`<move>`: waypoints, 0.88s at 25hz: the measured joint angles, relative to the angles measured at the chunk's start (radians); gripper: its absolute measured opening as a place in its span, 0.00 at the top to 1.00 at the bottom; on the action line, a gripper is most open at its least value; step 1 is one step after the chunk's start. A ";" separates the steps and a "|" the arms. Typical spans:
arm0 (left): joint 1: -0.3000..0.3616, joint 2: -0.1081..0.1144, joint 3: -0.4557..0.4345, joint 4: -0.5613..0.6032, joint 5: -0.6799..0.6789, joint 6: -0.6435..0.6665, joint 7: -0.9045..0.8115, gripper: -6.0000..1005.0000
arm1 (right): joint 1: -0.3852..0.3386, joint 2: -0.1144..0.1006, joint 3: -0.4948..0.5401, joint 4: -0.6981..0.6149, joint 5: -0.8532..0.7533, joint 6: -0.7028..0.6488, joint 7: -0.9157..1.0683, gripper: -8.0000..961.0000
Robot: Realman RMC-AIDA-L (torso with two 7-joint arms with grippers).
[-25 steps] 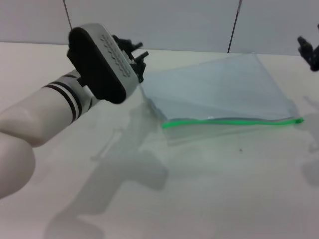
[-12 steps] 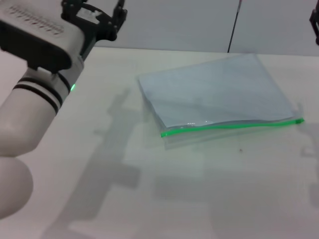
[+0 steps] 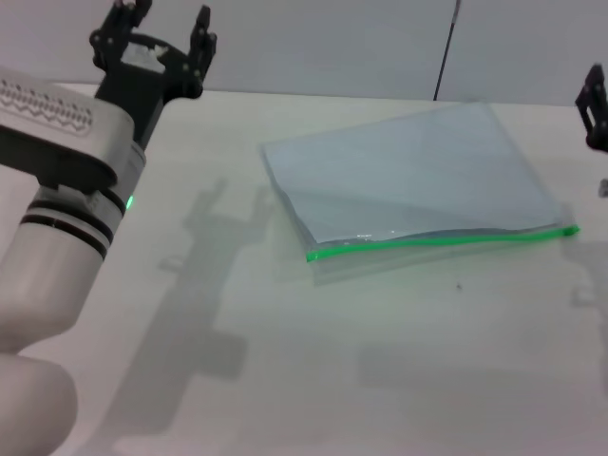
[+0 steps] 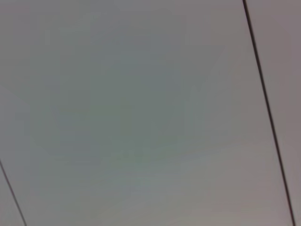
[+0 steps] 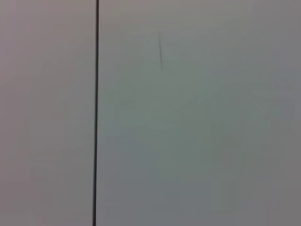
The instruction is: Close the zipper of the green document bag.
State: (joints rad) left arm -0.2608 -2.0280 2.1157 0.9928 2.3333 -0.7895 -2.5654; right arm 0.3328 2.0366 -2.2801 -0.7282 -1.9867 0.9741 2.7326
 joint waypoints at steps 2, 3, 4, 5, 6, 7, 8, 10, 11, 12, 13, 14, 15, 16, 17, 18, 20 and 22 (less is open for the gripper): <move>-0.011 0.000 0.017 -0.038 -0.003 -0.023 0.000 0.38 | 0.019 0.002 -0.038 0.049 0.035 0.010 0.036 0.21; -0.014 0.000 0.025 -0.054 -0.003 -0.033 0.001 0.38 | 0.027 0.002 -0.056 0.063 0.059 0.011 0.041 0.21; -0.016 0.000 0.031 -0.065 -0.003 -0.039 0.003 0.38 | 0.034 0.001 -0.076 0.074 0.086 0.012 0.044 0.21; -0.017 -0.001 0.035 -0.074 -0.004 -0.043 0.004 0.38 | 0.041 0.001 -0.094 0.083 0.106 0.012 0.044 0.21; -0.018 -0.001 0.037 -0.080 -0.005 -0.044 0.005 0.38 | 0.047 0.001 -0.109 0.091 0.126 0.013 0.045 0.21; -0.020 -0.001 0.039 -0.088 -0.006 -0.045 0.006 0.38 | 0.050 0.000 -0.119 0.097 0.136 0.013 0.045 0.21; -0.022 -0.001 0.040 -0.093 -0.009 -0.045 0.006 0.38 | 0.051 0.000 -0.124 0.102 0.140 0.013 0.046 0.22; -0.027 -0.002 0.040 -0.101 -0.015 -0.046 0.006 0.38 | 0.052 0.001 -0.128 0.109 0.144 0.013 0.046 0.22; -0.029 -0.002 0.040 -0.104 -0.019 -0.046 0.005 0.38 | 0.052 0.001 -0.128 0.111 0.144 0.013 0.047 0.22; -0.030 -0.002 0.040 -0.106 -0.021 -0.046 0.005 0.38 | 0.053 0.002 -0.129 0.112 0.144 0.011 0.047 0.22; -0.030 -0.003 0.040 -0.107 -0.021 -0.046 0.004 0.38 | 0.053 0.002 -0.129 0.112 0.144 0.010 0.047 0.22; -0.030 -0.003 0.040 -0.108 -0.021 -0.047 0.004 0.38 | 0.053 0.002 -0.129 0.112 0.144 0.010 0.047 0.22; -0.030 -0.003 0.040 -0.108 -0.021 -0.047 0.005 0.38 | 0.053 0.002 -0.129 0.112 0.144 0.009 0.047 0.22; -0.030 -0.003 0.041 -0.108 -0.021 -0.047 0.005 0.38 | 0.053 0.002 -0.130 0.112 0.145 0.009 0.047 0.22; -0.030 -0.003 0.041 -0.108 -0.021 -0.047 0.006 0.38 | 0.053 0.002 -0.130 0.113 0.145 0.008 0.047 0.21; -0.031 -0.003 0.041 -0.108 -0.022 -0.047 0.006 0.38 | 0.053 0.001 -0.130 0.113 0.145 0.008 0.047 0.21; -0.032 -0.003 0.041 -0.108 -0.022 -0.047 0.007 0.38 | 0.054 0.001 -0.130 0.113 0.145 0.008 0.048 0.21; -0.034 -0.003 0.041 -0.109 -0.022 -0.048 0.007 0.38 | 0.055 0.001 -0.130 0.113 0.145 0.008 0.048 0.21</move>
State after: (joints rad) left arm -0.2949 -2.0310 2.1568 0.8841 2.3116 -0.8371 -2.5585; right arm 0.3879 2.0372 -2.4103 -0.6147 -1.8413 0.9817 2.7802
